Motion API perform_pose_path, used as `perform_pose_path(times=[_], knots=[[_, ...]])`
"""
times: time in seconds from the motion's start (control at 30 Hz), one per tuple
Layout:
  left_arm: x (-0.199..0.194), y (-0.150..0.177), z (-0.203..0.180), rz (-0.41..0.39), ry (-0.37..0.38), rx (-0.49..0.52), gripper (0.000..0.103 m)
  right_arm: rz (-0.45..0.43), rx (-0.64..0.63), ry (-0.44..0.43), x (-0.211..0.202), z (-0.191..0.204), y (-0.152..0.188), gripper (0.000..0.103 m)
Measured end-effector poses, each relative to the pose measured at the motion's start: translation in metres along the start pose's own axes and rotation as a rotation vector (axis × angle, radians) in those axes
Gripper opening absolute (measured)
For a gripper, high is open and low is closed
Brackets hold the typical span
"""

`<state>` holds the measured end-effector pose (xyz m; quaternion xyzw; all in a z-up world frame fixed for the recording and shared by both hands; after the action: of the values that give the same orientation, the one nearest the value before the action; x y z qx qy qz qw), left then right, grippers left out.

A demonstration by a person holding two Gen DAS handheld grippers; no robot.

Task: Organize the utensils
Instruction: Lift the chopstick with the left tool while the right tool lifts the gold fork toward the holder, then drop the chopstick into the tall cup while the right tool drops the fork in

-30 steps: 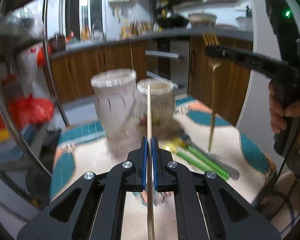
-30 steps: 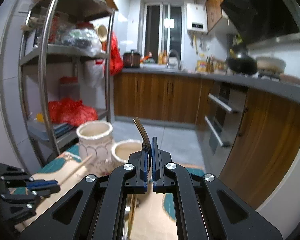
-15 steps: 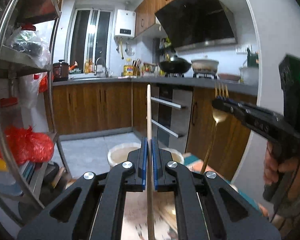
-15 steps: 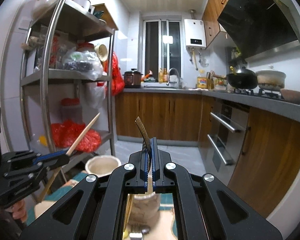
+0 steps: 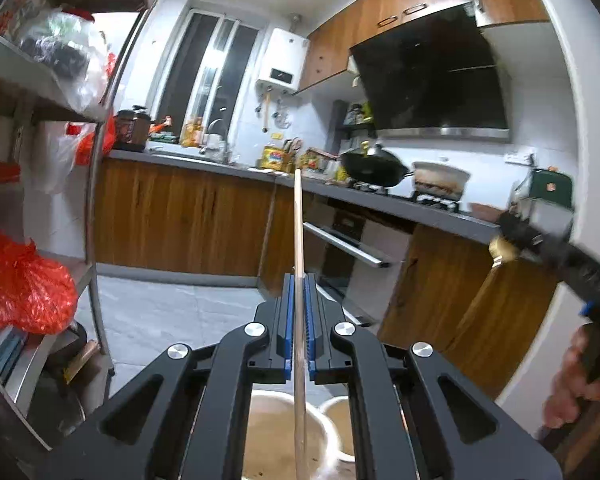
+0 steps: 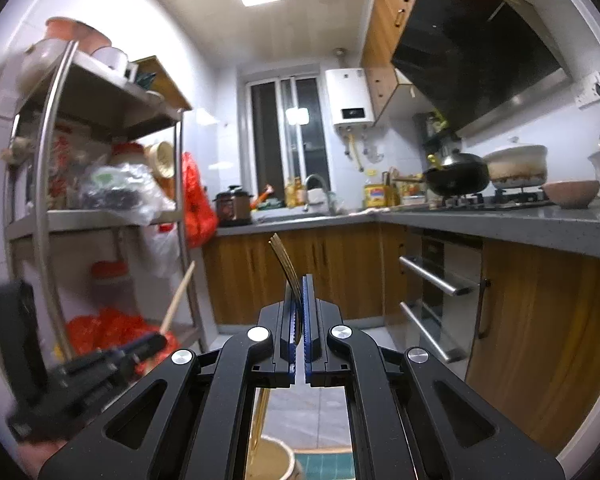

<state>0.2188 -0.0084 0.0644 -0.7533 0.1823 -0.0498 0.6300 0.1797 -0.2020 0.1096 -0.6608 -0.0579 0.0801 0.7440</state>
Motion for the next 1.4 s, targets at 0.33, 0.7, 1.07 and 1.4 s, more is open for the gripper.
perform_pose_path(times=[0.33,0.7,1.07,1.4], knots=[[0.014,0.029,0.012,0.019,-0.078,0.066,0.005,0.133,-0.040,0.012,0.028,0.002,0.043,0.004],[0.001,0.041,0.019,0.056,-0.092,0.103,0.005,0.255,-0.097,0.006,0.043,0.016,0.079,0.004],[-0.002,0.042,0.016,0.055,-0.089,0.116,0.008,0.272,-0.105,0.010,0.050,0.017,0.086,0.003],[-0.005,0.041,0.014,0.048,-0.096,0.136,0.032,0.303,-0.058,0.085,0.064,-0.006,0.095,0.004]])
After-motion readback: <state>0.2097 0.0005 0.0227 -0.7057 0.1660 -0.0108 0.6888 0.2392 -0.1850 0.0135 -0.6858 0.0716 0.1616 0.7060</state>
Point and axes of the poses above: each gripper's, at about its wrist camera, not at the fingertips, and x roughly the way its jaws point, z to its left, y to its underside, the point moved 6 cm from there along x, roughly the way its jaws point, and after that the axes turned 2 degrees about y, right-handed, at the moved point
